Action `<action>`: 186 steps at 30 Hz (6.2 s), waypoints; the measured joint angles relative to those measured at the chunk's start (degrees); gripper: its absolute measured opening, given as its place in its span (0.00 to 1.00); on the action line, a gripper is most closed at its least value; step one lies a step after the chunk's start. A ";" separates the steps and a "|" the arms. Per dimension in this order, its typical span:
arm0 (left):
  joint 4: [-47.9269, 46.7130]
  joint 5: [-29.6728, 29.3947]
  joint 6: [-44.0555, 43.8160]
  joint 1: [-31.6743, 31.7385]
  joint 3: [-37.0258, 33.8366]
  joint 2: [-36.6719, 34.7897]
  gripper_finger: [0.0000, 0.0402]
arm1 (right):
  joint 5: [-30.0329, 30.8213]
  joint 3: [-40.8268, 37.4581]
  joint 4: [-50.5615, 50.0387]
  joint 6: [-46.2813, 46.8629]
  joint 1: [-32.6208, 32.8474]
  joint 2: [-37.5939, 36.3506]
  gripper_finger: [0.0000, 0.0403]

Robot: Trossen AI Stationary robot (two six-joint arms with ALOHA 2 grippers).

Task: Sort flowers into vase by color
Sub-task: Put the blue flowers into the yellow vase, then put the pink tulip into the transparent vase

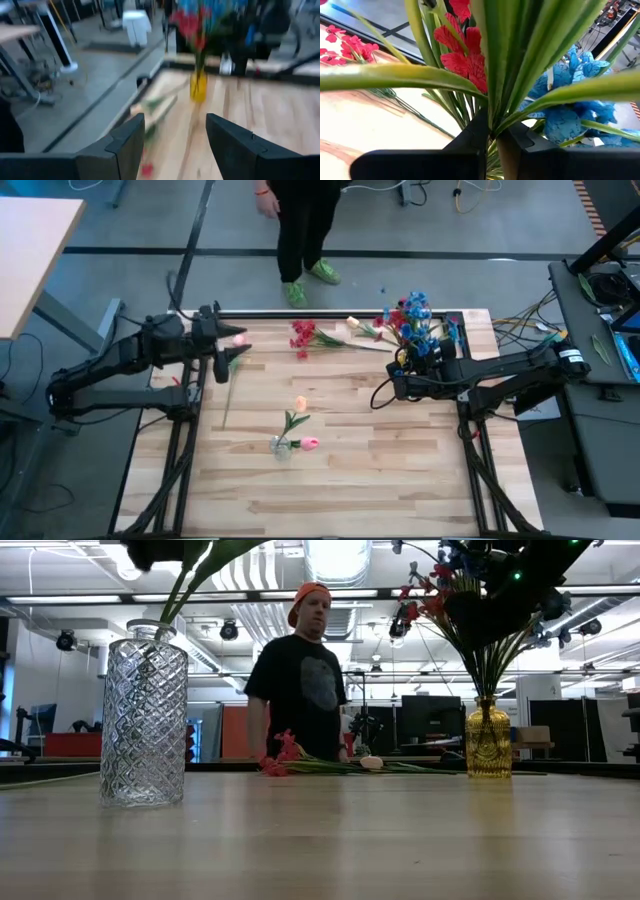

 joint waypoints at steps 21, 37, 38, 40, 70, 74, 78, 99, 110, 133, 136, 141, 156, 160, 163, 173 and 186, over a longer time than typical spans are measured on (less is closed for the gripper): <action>10.05 -27.15 4.91 -26.48 26.65 29.03 0.40 | -2.31 0.00 0.30 -0.64 0.04 -0.02 0.04; 19.21 -23.96 11.38 -24.71 8.79 21.31 0.32 | -2.42 0.00 -0.16 -1.11 0.28 -0.37 0.10; 20.36 -23.95 11.21 -24.73 7.57 20.50 0.31 | -2.38 0.00 -0.28 -1.15 0.28 -0.37 0.12; 20.99 -23.93 10.44 -24.78 5.73 19.30 0.30 | -2.37 0.00 -0.29 -1.54 0.28 -0.37 0.17; 20.85 -23.92 7.27 -24.78 2.86 18.22 0.29 | -4.95 5.20 -0.42 -7.61 0.28 -0.33 0.04; 20.82 -23.91 6.84 -24.78 2.86 18.22 0.29 | -5.37 4.70 -0.36 -7.56 0.28 -0.33 0.03; 20.80 -23.93 6.78 -24.78 2.86 18.22 0.29 | -5.36 3.57 -0.32 -7.30 0.28 -0.32 0.03; 20.80 -23.89 6.23 -24.78 2.86 18.22 0.29 | -3.77 -3.38 2.77 -6.06 0.28 -0.31 0.03; 20.80 -23.89 5.55 -24.78 2.86 18.24 0.29 | -2.59 -4.57 3.16 -6.66 0.28 -0.28 0.03; 20.78 -23.89 4.70 -24.77 2.86 18.26 0.29 | -2.48 -0.85 2.22 -10.16 0.28 -0.33 0.38; 20.68 -23.89 4.70 -24.76 2.86 18.26 0.29 | -3.81 0.66 0.80 -10.16 0.28 -0.33 0.42; 20.24 -23.91 4.68 -24.77 2.86 18.26 0.29 | -4.68 4.19 -2.15 -10.65 0.31 -0.34 0.46; 16.29 -24.85 0.82 -24.76 2.86 18.28 0.29 | -6.64 20.36 -8.92 -16.12 0.44 -0.35 0.47; 12.02 -27.06 -5.58 -24.76 2.86 18.28 0.29 | -9.05 24.33 -8.98 -18.09 0.44 -0.35 0.47; 7.60 -28.28 -9.33 -24.72 2.86 18.28 0.29 | -10.82 26.70 -9.24 -19.24 0.44 -0.37 0.46; -0.51 -29.94 -19.67 -24.70 2.86 18.13 0.31 | -10.92 31.53 -9.31 -23.30 0.44 -0.37 0.52; -26.26 -30.35 -42.48 -14.85 0.97 24.16 0.49 | -12.40 34.88 -9.17 -26.22 0.44 -0.39 0.61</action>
